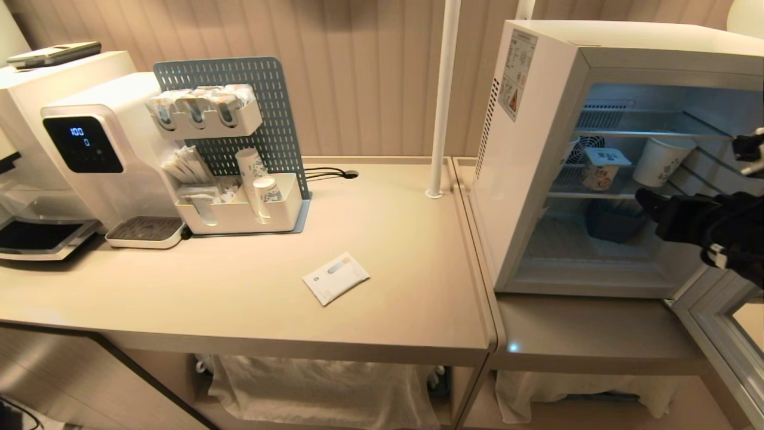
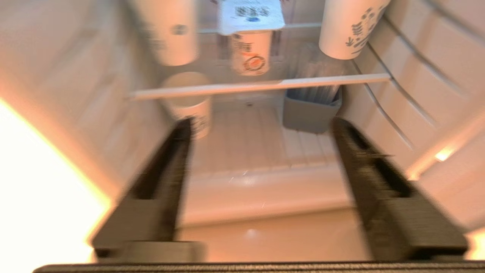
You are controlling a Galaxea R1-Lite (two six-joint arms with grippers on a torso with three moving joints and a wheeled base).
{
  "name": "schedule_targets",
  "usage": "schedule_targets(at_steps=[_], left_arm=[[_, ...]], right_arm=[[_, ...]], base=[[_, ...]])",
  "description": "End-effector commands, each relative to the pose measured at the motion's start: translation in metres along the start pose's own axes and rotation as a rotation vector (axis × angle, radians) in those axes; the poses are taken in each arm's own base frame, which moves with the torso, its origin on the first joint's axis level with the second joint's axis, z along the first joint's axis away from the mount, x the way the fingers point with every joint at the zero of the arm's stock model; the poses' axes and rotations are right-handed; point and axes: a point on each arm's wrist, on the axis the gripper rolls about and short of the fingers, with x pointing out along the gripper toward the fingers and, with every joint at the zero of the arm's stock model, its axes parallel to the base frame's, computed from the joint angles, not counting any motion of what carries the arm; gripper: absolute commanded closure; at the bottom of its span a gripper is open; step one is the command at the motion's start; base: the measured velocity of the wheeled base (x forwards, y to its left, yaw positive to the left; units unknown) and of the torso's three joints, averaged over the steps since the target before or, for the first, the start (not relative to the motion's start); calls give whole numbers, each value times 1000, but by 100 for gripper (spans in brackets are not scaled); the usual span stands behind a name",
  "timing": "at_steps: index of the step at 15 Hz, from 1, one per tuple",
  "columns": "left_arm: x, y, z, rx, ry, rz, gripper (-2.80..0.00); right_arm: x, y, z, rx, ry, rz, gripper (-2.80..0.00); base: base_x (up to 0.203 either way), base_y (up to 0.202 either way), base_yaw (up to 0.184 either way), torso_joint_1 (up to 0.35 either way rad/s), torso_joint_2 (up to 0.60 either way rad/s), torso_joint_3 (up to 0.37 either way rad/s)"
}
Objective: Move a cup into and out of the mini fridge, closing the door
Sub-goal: Close the freezer door
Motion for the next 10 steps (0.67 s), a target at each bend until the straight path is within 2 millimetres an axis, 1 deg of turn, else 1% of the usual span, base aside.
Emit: schedule_targets(at_steps=[1,3,4,7,8,10], left_arm=[[0,0,0,0,2,1,0],[0,0,0,0,2,0,0],[0,0,0,0,2,1,0],[0,0,0,0,2,-1,0],[0,0,0,0,2,1,0],[0,0,0,0,2,-1,0]], right_arm=[[-52,-7,15,29,-103,35,0],[-85,-13,19,34,-123,19,0],[-100,-18,21,34,-117,-44,0],[-133,-32,23,39,-106,-406,0],[-144,-39,24,58,-125,-466,0],[-159,-55,23,65,-148,-597,0]], base=[[0,0,0,0,0,0],[0,0,0,0,0,0],[0,0,0,0,0,0],[0,0,0,0,0,0],[0,0,0,0,0,0],[0,0,0,0,0,0]])
